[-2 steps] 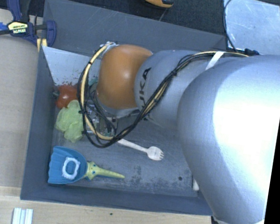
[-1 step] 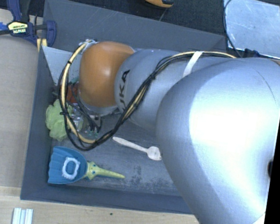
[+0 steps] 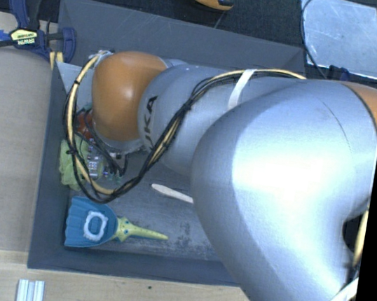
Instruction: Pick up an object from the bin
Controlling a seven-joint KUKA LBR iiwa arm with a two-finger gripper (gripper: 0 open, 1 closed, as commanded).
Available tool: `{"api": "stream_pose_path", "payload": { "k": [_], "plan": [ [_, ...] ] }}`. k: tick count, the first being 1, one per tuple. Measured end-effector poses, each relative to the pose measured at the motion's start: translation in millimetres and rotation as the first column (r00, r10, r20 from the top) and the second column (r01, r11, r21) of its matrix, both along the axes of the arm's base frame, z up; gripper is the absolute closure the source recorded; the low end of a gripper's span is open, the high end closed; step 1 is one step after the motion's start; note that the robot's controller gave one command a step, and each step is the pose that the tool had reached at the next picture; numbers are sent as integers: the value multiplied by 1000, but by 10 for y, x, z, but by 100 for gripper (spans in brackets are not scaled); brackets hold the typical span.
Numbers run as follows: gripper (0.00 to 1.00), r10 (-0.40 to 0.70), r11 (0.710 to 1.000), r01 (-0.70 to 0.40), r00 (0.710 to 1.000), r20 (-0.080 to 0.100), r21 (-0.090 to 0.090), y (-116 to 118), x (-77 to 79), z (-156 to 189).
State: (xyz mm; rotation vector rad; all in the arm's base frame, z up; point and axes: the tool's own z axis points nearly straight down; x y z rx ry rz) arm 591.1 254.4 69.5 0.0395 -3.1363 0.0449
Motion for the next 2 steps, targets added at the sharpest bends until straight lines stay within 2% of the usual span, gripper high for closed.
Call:
{"api": "stream_pose_path", "payload": {
  "k": [1,2],
  "plan": [
    [100,18,1000,-18,1000,12,20,-461,86,155],
    [100,70,998,-70,998,3,5,-472,119,706]
  ]
}}
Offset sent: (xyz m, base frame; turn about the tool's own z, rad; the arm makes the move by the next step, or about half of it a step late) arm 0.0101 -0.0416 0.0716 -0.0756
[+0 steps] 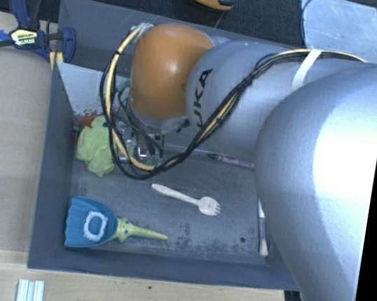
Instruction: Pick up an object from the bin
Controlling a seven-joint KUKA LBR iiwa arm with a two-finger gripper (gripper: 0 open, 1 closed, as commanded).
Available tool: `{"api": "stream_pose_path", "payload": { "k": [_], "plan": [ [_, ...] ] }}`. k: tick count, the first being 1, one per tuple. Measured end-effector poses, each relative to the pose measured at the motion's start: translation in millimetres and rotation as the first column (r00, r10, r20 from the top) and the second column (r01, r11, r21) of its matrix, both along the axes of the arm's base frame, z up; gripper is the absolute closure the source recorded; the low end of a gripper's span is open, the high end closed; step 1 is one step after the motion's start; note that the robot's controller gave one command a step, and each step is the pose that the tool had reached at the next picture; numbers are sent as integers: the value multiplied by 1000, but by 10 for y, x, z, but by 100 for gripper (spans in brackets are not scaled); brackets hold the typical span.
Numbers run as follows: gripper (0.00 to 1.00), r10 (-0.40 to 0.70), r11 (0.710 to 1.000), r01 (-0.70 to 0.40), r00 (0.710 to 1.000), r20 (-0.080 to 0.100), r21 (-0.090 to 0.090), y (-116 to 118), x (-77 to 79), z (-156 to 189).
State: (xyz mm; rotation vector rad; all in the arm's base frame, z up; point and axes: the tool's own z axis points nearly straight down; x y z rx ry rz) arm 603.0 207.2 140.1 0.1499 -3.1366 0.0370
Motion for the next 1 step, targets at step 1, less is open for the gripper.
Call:
{"api": "stream_pose_path", "payload": {
  "k": [1],
  "plan": [
    [100,21,1000,-21,1000,6,7,182,-237,-518]
  ]
}}
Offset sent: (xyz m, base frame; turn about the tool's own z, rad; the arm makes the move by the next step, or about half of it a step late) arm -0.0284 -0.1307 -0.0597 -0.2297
